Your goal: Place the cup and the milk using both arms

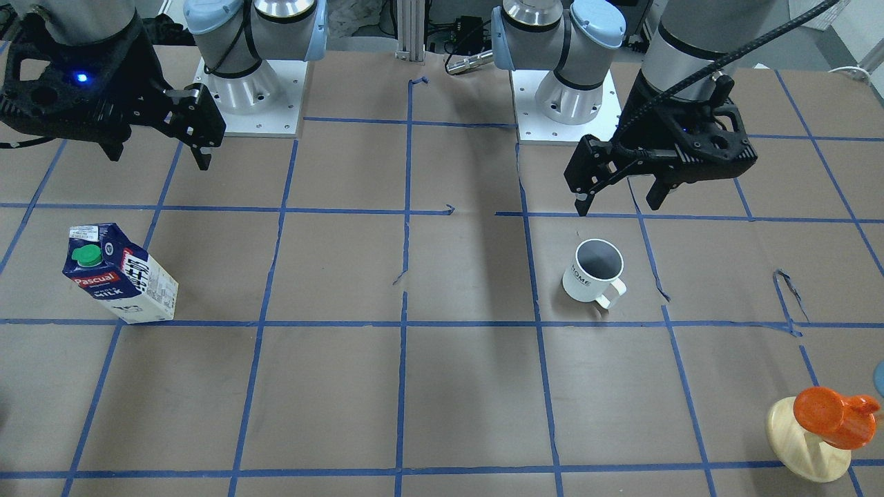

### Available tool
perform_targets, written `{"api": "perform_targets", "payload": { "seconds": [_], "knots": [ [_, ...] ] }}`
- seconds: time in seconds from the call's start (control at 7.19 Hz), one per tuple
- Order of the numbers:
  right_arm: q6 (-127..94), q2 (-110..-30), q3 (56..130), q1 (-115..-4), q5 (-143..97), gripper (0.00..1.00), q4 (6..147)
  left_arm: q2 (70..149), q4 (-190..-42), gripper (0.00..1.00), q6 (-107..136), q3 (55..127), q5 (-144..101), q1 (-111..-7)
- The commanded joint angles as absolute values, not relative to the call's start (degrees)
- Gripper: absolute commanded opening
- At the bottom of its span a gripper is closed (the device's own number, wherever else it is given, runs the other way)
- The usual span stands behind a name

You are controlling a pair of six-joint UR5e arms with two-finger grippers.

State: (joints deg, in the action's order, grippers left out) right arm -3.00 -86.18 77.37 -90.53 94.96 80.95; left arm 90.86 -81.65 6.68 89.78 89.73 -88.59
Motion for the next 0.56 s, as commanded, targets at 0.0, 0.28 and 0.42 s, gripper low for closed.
{"api": "perform_targets", "payload": {
  "seconds": [0.0, 0.28, 0.42],
  "knots": [
    [-2.99, -86.22, 77.43, -90.53, 94.92, 1.0, 80.95, 91.05, -81.65, 1.0, 6.68, 89.74, 89.65, -88.59],
    [-3.08, -86.13, 77.43, -90.53, 94.75, 1.0, 80.95, 91.23, -81.65, 1.0, 6.68, 89.74, 89.74, -88.68],
    [-2.82, -85.96, 77.43, -90.53, 92.66, 1.0, 81.64, 91.14, -81.56, 1.0, 6.68, 89.82, 89.91, -88.68]
  ]
}}
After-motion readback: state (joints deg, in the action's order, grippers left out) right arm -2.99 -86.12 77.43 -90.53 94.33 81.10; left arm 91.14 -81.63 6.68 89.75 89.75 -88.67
